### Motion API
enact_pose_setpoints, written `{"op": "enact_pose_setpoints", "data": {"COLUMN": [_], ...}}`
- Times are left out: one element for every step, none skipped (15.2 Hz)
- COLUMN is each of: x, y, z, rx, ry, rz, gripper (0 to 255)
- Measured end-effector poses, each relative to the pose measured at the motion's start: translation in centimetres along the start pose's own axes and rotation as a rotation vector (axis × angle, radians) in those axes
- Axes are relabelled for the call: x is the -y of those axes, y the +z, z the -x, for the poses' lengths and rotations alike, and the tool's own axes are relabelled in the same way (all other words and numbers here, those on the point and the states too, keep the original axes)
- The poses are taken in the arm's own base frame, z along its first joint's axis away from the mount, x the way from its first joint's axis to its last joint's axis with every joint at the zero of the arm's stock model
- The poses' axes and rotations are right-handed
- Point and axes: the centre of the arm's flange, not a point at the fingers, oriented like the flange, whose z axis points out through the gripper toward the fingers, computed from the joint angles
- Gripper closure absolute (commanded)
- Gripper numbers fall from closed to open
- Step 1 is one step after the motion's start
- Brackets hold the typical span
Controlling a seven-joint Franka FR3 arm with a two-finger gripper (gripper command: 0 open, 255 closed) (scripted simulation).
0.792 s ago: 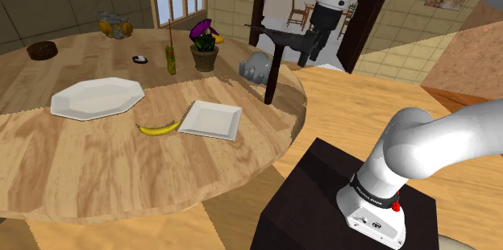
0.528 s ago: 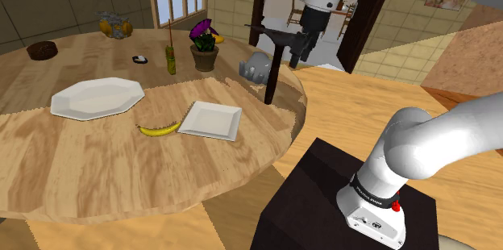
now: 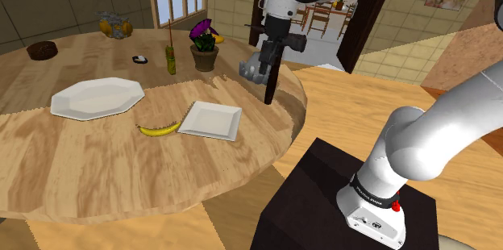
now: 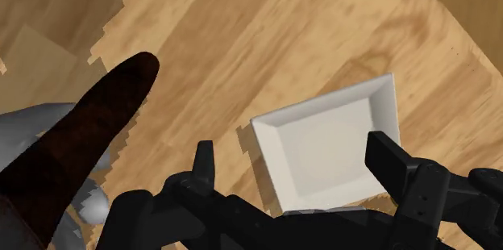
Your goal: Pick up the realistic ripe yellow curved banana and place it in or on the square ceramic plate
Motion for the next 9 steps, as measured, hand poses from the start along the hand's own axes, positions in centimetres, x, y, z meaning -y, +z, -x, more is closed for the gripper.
{"op": "enact_pose_setpoints", "data": {"x": [0.4, 0.6, 1.2, 1.7, 2.3, 2.8, 3.6, 4.1, 5.1], "y": [0.6, 1.0, 1.6, 2.0, 2.6, 3.1, 3.7, 4.3, 4.8], "z": [-1.4, -2.4, -3.4, -4.6, -5.7, -6.7, -8.1, -9.4, -10.6], "rx": [0.004, 0.010, 0.014, 0.019, 0.024, 0.029, 0.032, 0.038, 0.043], "ry": [-0.027, -0.055, -0.082, -0.110, -0.138, -0.165, -0.193, -0.220, -0.248], "rz": [-0.002, -0.003, -0.005, -0.006, -0.007, -0.009, -0.011, -0.013, -0.014], "gripper": [0, 0, 0, 0, 0, 0, 0, 0, 0]}}
